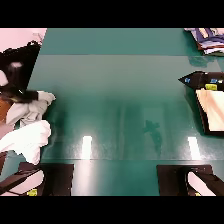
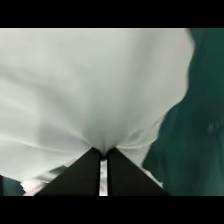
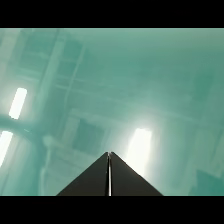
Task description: Fold the shirts.
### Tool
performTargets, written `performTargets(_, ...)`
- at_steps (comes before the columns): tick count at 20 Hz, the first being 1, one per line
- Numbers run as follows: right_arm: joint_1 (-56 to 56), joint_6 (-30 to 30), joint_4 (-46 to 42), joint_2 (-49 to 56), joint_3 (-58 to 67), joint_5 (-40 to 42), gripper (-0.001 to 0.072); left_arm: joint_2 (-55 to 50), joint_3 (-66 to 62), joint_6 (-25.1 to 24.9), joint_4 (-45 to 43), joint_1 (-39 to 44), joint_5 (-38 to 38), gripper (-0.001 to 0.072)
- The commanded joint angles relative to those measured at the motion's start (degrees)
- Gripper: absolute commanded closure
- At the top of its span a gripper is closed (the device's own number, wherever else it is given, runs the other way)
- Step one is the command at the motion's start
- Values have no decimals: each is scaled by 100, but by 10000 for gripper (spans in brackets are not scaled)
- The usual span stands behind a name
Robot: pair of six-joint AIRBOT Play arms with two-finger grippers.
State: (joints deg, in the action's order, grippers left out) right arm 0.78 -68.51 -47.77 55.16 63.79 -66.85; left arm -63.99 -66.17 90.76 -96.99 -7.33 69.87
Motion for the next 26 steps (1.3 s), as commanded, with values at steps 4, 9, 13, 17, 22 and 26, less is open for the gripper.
performTargets(4, 4, 0, 17, -7, 758, 455, 693, 1292, -2269, 278, 74, 1344, 675, 686)
performTargets(9, 4, 2, -28, -7, 1648, 688, 693, 1193, -2994, 887, -15, 3128, 428, 686)
performTargets(13, 4, 2, -33, -7, 1884, 673, 693, 295, -2994, 1040, 229, 4310, 380, 685)
performTargets(17, 4, 2, -35, -7, 1882, 505, 693, -1067, -2994, 680, 1117, 5250, 85, 681)
performTargets(22, 4, 2, -37, -7, 1882, 367, 693, -1993, -2997, 24, 1178, 5359, -90, 281)
performTargets(26, 4, 2, -39, -7, 1882, 369, 693, -1923, -3034, 31, 199, 4299, 31, 281)
